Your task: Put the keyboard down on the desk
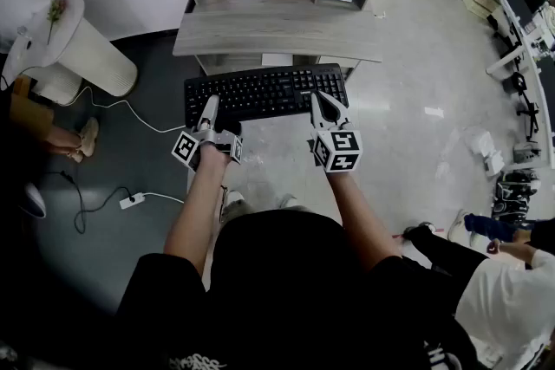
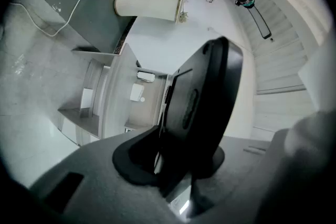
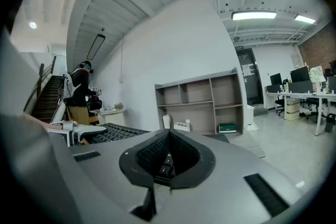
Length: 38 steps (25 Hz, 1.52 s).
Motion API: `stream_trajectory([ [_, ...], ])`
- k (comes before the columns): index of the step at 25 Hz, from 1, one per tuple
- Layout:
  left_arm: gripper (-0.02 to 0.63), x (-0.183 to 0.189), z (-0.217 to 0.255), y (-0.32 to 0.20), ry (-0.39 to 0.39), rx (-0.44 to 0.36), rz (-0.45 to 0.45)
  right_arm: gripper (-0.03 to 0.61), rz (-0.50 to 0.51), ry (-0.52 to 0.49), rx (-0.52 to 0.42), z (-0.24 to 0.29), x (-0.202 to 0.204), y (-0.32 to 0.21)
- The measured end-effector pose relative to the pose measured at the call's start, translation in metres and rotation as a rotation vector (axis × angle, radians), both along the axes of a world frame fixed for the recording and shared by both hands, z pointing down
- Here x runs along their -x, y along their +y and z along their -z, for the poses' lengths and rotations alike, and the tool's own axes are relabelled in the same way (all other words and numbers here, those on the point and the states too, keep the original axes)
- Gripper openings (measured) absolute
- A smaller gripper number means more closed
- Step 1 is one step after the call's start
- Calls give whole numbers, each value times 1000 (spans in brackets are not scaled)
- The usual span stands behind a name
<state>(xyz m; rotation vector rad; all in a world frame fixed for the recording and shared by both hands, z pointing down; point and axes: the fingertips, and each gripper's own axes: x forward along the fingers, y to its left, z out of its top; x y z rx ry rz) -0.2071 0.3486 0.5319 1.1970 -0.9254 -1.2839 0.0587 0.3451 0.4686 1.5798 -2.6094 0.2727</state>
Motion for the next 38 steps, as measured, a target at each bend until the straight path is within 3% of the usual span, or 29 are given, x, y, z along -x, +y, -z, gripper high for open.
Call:
stream_trajectory([
  [9,98,-33,1,13,1,-13,2,12,37,-84,-3,2,-27,13],
  [19,98,-42,-9,-4,20,-17,-13,12,38,-63,8,-14,-29,6],
  [30,100,-32,-22,-98,46,-20,-47,12,-9,-32,51,-28,-13,-82],
  [38,100,4,-12,-192,92,-33,-63,13,-27,-9,65,-17,29,-173],
])
